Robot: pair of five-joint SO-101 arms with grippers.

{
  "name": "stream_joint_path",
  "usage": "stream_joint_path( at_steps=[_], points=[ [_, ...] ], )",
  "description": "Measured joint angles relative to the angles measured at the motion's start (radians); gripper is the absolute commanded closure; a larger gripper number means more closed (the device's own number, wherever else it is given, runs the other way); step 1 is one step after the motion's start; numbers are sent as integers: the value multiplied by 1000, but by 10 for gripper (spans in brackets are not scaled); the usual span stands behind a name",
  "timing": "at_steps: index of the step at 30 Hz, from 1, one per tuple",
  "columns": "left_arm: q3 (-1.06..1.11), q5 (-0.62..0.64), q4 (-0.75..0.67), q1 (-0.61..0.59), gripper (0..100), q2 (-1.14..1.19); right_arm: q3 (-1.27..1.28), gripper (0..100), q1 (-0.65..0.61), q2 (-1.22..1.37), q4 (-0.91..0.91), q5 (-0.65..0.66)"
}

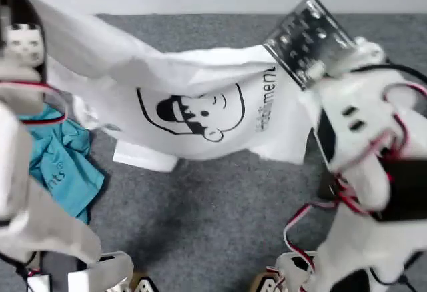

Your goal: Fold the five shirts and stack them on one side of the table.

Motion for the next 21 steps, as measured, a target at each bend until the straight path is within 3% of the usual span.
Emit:
stream_joint_path(
  at_steps=[10,21],
  points=[
    [-235,-63,-23,0,986,-11,-20,988,2,-130,0,2],
    [-256,-167,-14,2,986,-61,-21,988,68,-218,51,12]
  ],
)
